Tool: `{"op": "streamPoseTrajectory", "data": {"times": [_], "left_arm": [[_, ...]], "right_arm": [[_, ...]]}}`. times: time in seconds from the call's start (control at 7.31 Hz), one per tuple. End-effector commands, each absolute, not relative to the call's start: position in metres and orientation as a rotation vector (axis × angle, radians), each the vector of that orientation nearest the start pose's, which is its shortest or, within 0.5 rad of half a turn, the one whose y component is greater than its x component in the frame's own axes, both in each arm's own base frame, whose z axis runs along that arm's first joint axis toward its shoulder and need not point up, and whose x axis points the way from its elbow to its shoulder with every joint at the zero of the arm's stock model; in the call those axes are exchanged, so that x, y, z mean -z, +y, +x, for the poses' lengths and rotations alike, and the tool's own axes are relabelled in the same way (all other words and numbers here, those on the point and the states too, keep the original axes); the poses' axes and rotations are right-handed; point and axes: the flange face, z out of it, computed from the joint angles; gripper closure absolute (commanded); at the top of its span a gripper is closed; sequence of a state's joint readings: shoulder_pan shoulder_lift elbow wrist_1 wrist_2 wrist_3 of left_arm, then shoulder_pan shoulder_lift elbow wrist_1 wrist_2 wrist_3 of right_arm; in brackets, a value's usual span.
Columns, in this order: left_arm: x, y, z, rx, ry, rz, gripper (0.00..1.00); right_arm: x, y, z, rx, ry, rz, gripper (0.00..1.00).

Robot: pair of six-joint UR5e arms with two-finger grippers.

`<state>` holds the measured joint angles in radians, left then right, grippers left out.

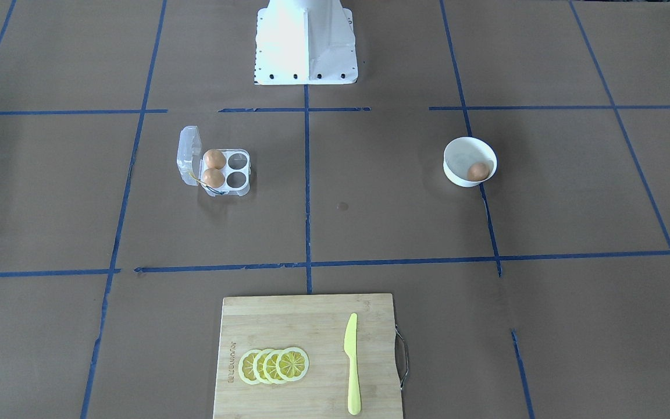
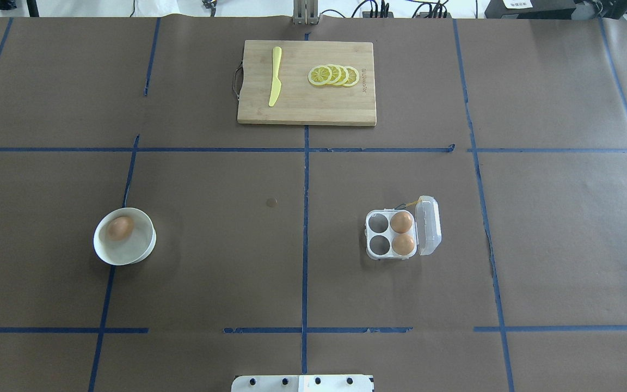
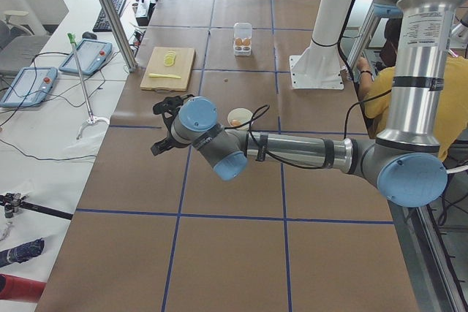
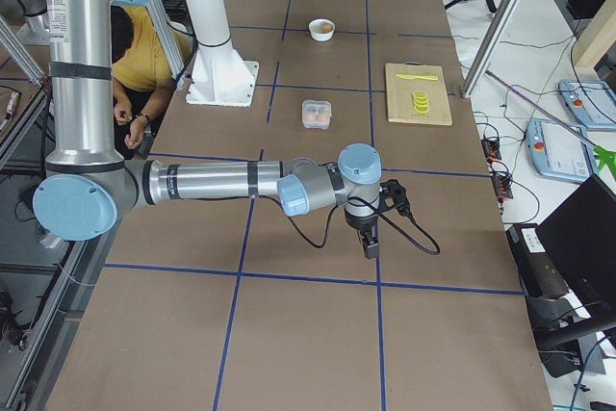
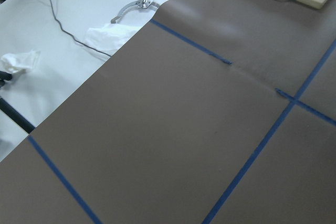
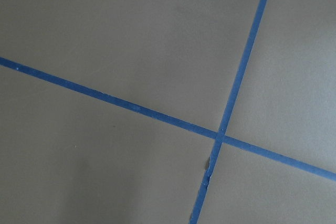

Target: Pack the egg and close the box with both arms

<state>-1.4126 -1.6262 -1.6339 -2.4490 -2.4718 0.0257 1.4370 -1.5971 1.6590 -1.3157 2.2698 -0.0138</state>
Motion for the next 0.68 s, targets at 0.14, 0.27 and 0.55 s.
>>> {"op": "streamPoseTrajectory", "data": {"times": [0.14,0.27,0.55], "left_arm": [[-0.436,-0.485,0.141,-0.557,1.137,0.759,0.0],[-0.43,-0.475,0.163,-0.573,1.154,0.739,0.0],[-0.417,-0.45,0.241,-0.512,1.094,0.729,0.08]], "right_arm": [[-0.604,-0.502,0.002,0.252,-0.712,0.265,0.0],[-0.605,-0.502,0.003,0.251,-0.711,0.263,0.0],[-0.605,-0.501,0.003,0.251,-0.711,0.263,0.0]]}}
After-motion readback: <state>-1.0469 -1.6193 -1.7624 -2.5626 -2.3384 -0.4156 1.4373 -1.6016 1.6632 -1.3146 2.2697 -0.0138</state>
